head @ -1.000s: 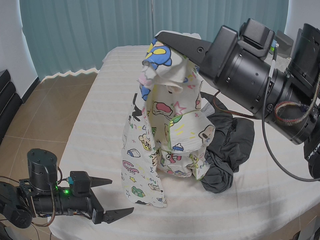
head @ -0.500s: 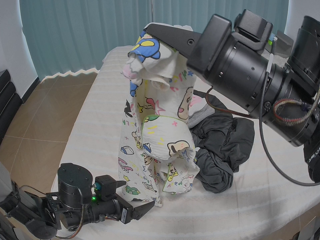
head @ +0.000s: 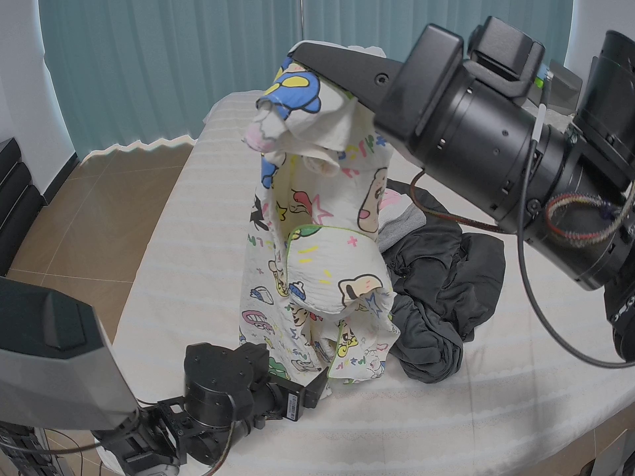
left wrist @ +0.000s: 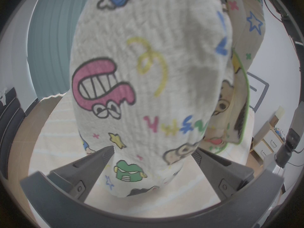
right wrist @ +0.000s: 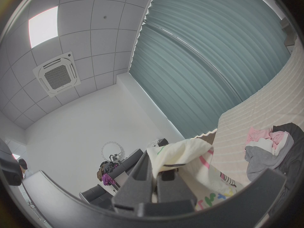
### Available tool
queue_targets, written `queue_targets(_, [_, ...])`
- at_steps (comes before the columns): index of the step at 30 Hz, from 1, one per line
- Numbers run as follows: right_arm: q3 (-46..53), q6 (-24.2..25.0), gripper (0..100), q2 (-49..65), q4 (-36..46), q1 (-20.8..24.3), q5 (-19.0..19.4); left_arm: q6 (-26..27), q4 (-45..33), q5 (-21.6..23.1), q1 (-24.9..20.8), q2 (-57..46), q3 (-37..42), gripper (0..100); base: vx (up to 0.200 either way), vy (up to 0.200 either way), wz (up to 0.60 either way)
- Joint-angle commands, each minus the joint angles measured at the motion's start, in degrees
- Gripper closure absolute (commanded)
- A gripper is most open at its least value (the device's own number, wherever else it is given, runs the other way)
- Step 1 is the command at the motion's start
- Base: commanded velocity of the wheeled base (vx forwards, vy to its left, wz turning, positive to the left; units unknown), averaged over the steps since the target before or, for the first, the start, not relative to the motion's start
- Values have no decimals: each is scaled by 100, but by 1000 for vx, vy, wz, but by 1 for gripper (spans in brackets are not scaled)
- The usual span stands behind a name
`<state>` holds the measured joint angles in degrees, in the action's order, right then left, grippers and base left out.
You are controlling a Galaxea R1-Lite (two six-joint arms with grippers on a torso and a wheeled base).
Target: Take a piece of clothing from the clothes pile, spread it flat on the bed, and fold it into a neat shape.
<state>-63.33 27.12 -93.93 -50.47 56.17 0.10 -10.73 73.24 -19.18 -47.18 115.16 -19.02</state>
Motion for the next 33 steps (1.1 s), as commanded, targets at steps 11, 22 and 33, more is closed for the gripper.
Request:
queue_targets(11, [22, 12, 100, 24, -16, -28, -1, -43, 419, -877, -485, 902, -234, 0, 0, 0, 0])
queue_targets(22, [22, 21, 100, 15, -33, -28, -27, -43, 419, -1466, -433, 1342, -823, 0, 0, 0, 0])
queue_targets(33, [22, 39, 100, 24, -33, -36, -36, -43, 410, -1545, -318, 1456, -744, 100, 0, 0, 0])
